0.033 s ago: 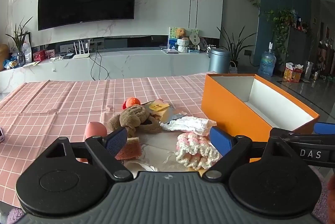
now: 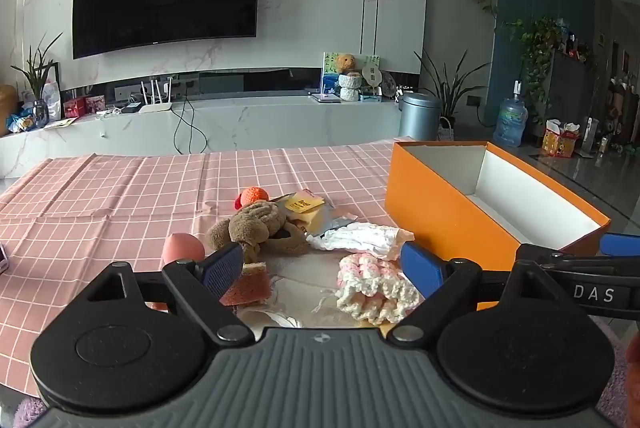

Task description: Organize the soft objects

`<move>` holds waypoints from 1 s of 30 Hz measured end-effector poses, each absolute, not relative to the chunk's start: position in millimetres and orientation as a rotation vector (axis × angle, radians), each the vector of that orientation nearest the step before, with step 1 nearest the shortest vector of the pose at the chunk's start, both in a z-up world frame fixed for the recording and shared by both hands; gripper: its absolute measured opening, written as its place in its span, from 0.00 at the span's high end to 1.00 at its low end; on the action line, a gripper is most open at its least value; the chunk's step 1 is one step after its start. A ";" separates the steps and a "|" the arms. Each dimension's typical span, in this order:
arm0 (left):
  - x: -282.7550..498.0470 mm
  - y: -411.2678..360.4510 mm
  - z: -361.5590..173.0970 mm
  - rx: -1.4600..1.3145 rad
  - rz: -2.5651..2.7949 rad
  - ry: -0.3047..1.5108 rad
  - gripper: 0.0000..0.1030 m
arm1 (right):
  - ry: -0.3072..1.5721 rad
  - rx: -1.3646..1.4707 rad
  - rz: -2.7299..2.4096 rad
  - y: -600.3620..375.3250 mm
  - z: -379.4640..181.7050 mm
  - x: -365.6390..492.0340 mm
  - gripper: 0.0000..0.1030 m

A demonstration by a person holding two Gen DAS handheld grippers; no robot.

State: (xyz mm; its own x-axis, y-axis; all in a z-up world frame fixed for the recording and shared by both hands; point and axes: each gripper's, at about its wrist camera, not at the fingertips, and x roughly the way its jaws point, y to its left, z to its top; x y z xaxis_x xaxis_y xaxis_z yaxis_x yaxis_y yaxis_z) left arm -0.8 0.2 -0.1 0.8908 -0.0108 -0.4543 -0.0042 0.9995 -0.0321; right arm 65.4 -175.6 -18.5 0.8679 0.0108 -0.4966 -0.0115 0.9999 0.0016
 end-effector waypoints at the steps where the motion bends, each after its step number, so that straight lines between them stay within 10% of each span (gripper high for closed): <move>1: -1.0 -0.5 -0.3 -0.029 0.000 0.471 0.00 | 0.520 -0.004 0.010 -175.2 -18.7 65.5 0.02; 30: -3.6 5.7 -3.3 -0.063 0.027 0.498 0.00 | 0.532 -0.037 0.014 -169.9 -20.4 62.6 0.02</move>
State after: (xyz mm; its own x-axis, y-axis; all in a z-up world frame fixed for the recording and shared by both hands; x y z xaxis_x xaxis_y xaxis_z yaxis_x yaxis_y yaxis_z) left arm -3.6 5.7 -3.3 0.8784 0.0109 -0.4778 -0.0416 0.9977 -0.0536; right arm 62.6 -169.9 -20.4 0.8618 0.0037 -0.5072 -0.0229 0.9992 -0.0317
